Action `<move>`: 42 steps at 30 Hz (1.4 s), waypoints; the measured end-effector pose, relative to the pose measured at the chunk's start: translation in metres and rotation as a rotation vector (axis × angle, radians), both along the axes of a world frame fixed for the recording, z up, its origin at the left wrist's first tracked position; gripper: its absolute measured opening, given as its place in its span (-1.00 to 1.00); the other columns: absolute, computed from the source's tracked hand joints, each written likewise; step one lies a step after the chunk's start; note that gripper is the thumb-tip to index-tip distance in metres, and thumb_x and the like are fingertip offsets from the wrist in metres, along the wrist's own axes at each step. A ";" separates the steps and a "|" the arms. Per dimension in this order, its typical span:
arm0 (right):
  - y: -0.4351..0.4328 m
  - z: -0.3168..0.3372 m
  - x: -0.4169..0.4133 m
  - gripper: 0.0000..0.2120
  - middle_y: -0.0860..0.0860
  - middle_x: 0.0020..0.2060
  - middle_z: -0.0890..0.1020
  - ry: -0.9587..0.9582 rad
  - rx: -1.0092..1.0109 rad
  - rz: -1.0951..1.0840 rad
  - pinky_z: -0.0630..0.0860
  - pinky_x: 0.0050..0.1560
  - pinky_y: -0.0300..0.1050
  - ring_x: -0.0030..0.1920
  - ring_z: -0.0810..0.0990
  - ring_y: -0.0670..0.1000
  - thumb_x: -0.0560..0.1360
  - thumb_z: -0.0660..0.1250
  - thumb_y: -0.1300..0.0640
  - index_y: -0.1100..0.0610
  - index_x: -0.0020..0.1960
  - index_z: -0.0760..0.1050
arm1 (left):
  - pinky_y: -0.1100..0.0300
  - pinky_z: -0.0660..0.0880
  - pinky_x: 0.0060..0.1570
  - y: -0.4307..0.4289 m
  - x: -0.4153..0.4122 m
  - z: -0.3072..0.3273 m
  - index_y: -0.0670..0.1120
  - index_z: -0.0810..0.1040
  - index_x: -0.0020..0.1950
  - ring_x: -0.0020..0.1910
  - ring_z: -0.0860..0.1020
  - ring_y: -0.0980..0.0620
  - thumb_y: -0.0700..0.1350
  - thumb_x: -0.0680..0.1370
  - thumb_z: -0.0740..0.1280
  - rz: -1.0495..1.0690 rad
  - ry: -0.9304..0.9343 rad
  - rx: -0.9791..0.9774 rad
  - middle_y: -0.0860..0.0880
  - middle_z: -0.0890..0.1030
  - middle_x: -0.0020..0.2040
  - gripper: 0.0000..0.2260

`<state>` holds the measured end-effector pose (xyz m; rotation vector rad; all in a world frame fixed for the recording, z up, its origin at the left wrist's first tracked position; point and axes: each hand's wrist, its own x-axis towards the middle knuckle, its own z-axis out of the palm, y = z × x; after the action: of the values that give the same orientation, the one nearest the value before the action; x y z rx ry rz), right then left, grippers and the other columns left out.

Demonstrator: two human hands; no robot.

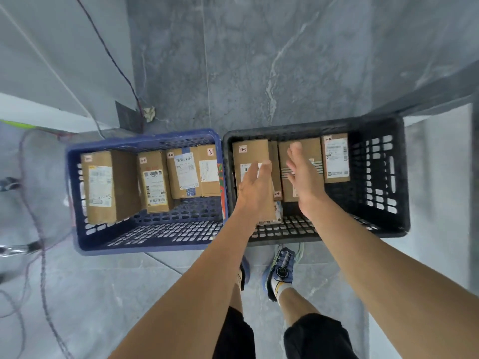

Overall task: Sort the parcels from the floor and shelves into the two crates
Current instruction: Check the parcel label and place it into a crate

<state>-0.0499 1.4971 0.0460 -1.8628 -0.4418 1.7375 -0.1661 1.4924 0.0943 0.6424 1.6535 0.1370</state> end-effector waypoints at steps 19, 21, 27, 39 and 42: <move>0.068 0.507 0.118 -0.31 -0.06 0.60 0.37 -0.324 0.664 -0.588 0.24 0.62 0.12 0.56 0.36 -0.04 0.63 0.18 -0.34 0.00 0.64 0.30 | -0.09 0.20 0.56 0.125 0.084 0.451 0.06 0.35 0.58 0.52 0.33 0.06 0.33 0.63 0.15 -0.266 -0.491 0.567 0.04 0.37 0.55 -0.41; 0.051 0.553 0.120 -0.37 -0.03 0.57 0.41 -0.337 0.696 -0.662 0.29 0.60 0.08 0.52 0.41 -0.04 0.66 0.21 -0.30 0.00 0.62 0.33 | -0.07 0.20 0.56 0.120 0.097 0.495 0.06 0.38 0.56 0.50 0.35 0.10 0.31 0.64 0.15 -0.334 -0.559 0.619 0.07 0.40 0.53 -0.44; -0.029 0.663 0.113 -0.62 -0.18 0.27 0.55 -0.476 0.797 -0.843 0.36 0.50 0.06 0.25 0.53 -0.14 0.71 0.15 -0.24 -0.10 0.40 0.49 | 0.00 0.39 0.40 0.075 0.137 0.604 0.05 0.40 0.52 0.40 0.44 0.08 0.27 0.66 0.17 -0.625 -0.742 0.684 0.08 0.46 0.47 -0.49; -0.256 0.767 0.103 -0.55 -0.10 0.47 0.47 -0.797 0.800 -1.279 0.35 0.55 0.14 0.48 0.43 0.00 0.66 0.20 -0.30 -0.13 0.46 0.43 | -0.07 0.44 0.34 -0.116 0.212 0.703 0.06 0.47 0.45 0.32 0.51 0.10 0.28 0.64 0.20 -1.112 -1.056 0.579 0.07 0.53 0.38 -0.52; -0.323 0.774 0.094 -0.53 -0.08 0.45 0.49 -0.848 0.787 -1.413 0.38 0.53 0.12 0.46 0.45 -0.01 0.68 0.21 -0.24 -0.04 0.50 0.42 | -0.06 0.47 0.30 -0.175 0.222 0.710 0.07 0.51 0.42 0.29 0.53 0.10 0.30 0.62 0.23 -1.208 -1.108 0.525 0.07 0.57 0.33 -0.53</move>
<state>0.0444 1.1745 0.8204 -1.4659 0.0060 -0.1842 0.0558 1.3172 0.8038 1.5051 0.0006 0.0168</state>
